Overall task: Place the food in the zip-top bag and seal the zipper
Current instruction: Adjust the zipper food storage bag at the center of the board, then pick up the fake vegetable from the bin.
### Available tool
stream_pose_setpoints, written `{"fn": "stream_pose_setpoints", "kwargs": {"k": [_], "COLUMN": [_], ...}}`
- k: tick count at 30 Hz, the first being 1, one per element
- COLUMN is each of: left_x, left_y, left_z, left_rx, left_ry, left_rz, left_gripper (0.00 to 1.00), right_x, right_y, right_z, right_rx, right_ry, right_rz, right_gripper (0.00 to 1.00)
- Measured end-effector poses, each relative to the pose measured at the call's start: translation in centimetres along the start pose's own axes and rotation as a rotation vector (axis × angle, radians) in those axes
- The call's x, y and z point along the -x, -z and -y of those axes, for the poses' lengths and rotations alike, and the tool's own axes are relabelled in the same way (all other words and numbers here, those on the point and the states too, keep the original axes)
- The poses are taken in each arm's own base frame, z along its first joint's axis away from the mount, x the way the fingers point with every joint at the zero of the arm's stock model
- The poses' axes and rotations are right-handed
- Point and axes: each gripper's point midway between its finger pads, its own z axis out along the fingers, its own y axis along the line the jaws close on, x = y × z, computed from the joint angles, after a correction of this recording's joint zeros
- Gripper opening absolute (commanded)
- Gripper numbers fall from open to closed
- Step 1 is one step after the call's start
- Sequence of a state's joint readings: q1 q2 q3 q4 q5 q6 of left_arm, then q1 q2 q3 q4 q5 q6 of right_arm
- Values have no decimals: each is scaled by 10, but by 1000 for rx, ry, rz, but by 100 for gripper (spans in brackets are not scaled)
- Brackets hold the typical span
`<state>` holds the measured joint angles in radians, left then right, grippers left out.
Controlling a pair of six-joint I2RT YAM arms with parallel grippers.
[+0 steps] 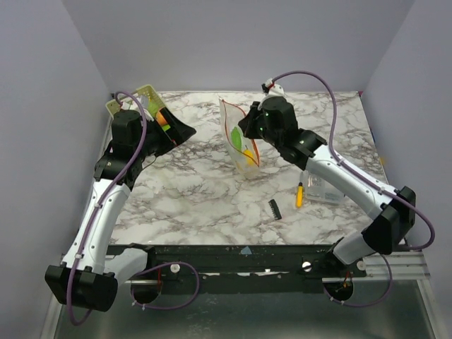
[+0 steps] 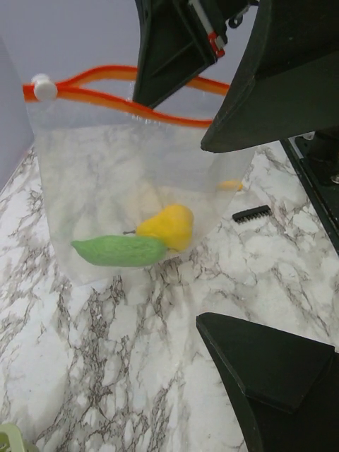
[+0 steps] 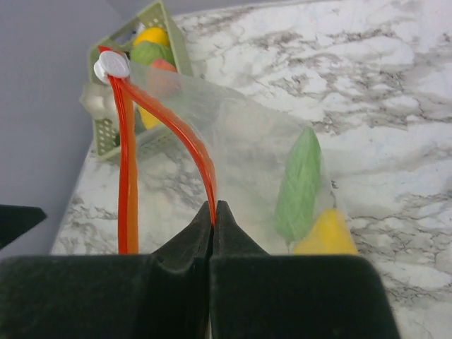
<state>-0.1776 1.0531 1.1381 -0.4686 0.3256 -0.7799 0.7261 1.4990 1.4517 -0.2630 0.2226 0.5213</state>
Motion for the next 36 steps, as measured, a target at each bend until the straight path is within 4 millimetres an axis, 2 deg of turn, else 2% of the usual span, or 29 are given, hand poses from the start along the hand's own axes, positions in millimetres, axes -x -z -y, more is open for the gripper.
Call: {"fn": "stream_pose_setpoints", "kwargs": {"k": [3,5,7,9,12,16,22,27,28,32,34,36], "left_x": [2,3,4,4,3,8,39,67,68,91,97,101], "left_y": [-3,-6,-10,-16,-30,-46,-74,-88,-89,-95,-91,-87], "left_z": [-7,-12,-19,-31,-58,-84,-111,-149,-151,-191,-209,-216], "left_rx": [17,28,42,74,168,276,399,494,498,582,643,681], "left_ry": [0,1,3,9,24,20,-2,75,91,201,205,177], "left_rz": [-2,-7,-14,-30,-69,-98,-65,-28,-25,0,16,23], "left_gripper": [99,99,99,99,99,99,99,99,98,98,96,95], "right_x": [-32,-61,-77,-84,-77,-65,-65,-69,-69,-69,-68,-70], "right_y": [-16,-28,-32,-32,-28,-21,-17,-14,-12,-10,-11,-11], "right_z": [16,32,40,44,42,38,39,42,42,42,42,42], "right_rx": [-45,-86,-108,-116,-102,-82,-75,-73,-72,-70,-66,-62], "right_ry": [29,60,80,96,106,113,118,118,118,118,118,118], "right_rz": [-68,-134,-176,-191,-171,-136,-125,-127,-127,-123,-118,-119], "right_gripper": [1,1,1,1,1,1,1,1,1,1,1,1]}}
